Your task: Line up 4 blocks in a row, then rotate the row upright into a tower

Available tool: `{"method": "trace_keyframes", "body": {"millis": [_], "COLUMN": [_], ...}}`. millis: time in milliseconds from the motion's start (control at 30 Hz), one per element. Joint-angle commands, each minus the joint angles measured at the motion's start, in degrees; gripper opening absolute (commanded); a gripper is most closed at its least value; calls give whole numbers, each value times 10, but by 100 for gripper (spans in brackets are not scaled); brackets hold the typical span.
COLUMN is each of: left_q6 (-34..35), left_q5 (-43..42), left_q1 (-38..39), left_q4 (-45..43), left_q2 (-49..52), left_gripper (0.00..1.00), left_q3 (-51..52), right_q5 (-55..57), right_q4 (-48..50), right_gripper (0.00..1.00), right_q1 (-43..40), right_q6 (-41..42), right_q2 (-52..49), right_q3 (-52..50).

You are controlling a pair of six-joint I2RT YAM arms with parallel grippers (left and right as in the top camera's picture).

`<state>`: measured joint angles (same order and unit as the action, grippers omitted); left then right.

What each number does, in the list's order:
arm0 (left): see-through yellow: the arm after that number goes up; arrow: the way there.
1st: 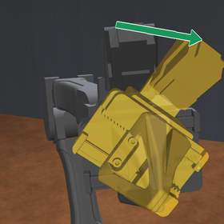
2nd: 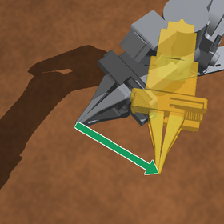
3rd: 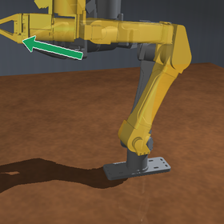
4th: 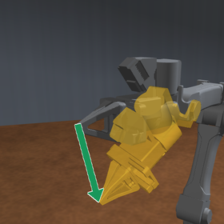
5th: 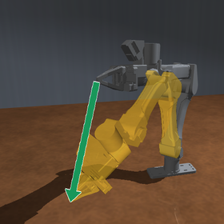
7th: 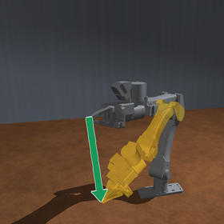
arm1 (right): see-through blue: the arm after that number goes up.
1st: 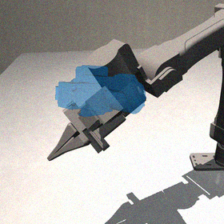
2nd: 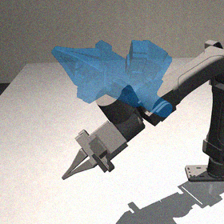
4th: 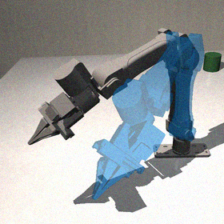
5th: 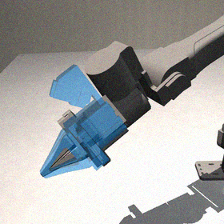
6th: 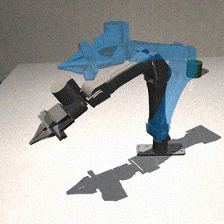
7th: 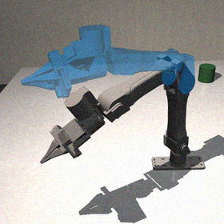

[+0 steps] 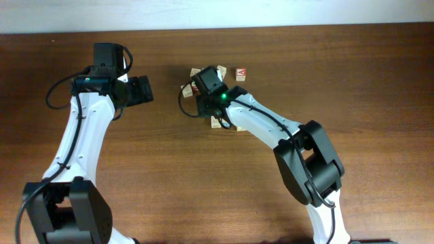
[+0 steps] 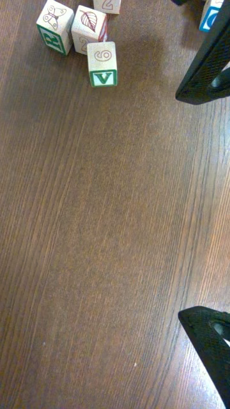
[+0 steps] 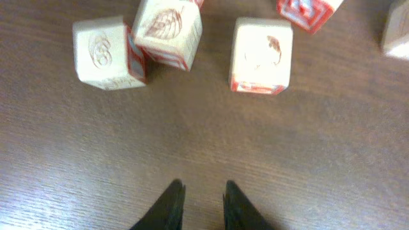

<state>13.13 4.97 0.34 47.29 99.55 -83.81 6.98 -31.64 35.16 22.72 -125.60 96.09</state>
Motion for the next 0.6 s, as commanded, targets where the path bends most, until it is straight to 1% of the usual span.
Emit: {"method": "trace_keyframes", "body": {"millis": [0,33,100,133,167,200,333,467,533,567], "left_q6": [6,6,6,6,6,6,6,6,6,6], "left_q5": [5,5,5,5,5,5,5,5,5,5], "left_q1": [-1,-1,-1,-1,-1,-1,-1,-1,-1,-1], "left_q4": [-1,-1,-1,-1,-1,-1,-1,-1,-1,-1], "left_q2": [1,1,1,1,1,1,1,1,1,1], "left_gripper": [99,99,99,99,99,99,99,99,99,99], "left_q3": [-7,-7,-7,-7,-7,-7,-7,-7,-7,-7], "right_q5": [7,-12,-36,-36,-38,-38,-38,-33,-34,-33], "right_q4": [-84,-99,-112,-116,-127,-139,-171,-163,-173,-222], "right_gripper": [22,21,9,9,5,4,4,4,4,4], "right_q1": [-25,-44,-54,-52,-52,-52,-43,-41,-79,-105], "right_q6": [13,18,18,18,17,17,18,17,15,15], "right_q2": [52,49,9,-12,-26,-26,-34,-33,-11,9], "right_q3": [66,61,54,54,54,54,54,54,101,134]}}
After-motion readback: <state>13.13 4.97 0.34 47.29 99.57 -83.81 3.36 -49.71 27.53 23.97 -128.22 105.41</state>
